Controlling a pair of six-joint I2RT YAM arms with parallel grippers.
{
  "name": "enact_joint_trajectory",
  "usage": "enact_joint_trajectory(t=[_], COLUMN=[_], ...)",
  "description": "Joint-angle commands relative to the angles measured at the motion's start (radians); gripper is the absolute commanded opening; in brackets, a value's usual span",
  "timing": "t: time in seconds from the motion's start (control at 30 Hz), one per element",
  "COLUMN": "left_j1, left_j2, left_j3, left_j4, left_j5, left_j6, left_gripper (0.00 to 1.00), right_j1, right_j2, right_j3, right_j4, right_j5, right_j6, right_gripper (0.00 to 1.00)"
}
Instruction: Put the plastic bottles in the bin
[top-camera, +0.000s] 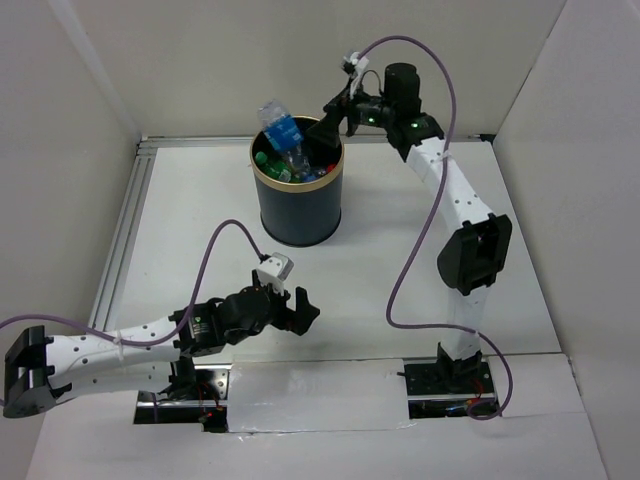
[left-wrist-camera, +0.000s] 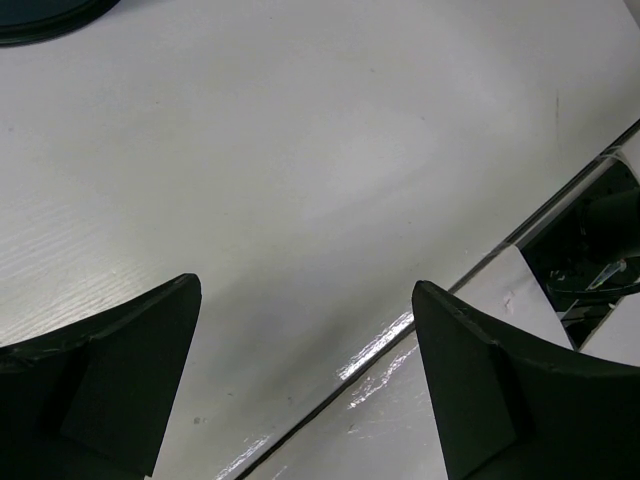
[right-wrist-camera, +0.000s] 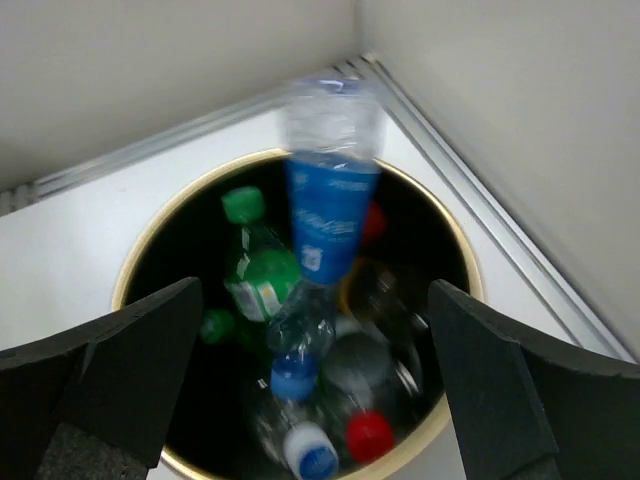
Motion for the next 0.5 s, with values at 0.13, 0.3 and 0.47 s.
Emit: enact_joint_trajectory(t=[0.13,0.3,0.47], left_j1=[-0.005,0.039,0.179], left_j2=[0.022,0.022,0.033], left_j3=[0.082,0.122,0.171], left_j4=[-0.007,-0.018,-0.030], left_j5=[-0.070,-0.099,0.003], left_j6=[0.028,0.039,0.068], left_gripper=[1.00,1.00,1.00], right_j1=[-0.250,-0.337,-0.408], right_j2=[-0.186,-0.462,-0.893], right_j3=[0.024,-0.446,-0.947], right_j4=[-0.405,-0.382,-0.107], right_j5=[0.257,0.476,0.622], right_j6=[-0.002,-0.079,-0.156], right_gripper=[1.00,1.00,1.00])
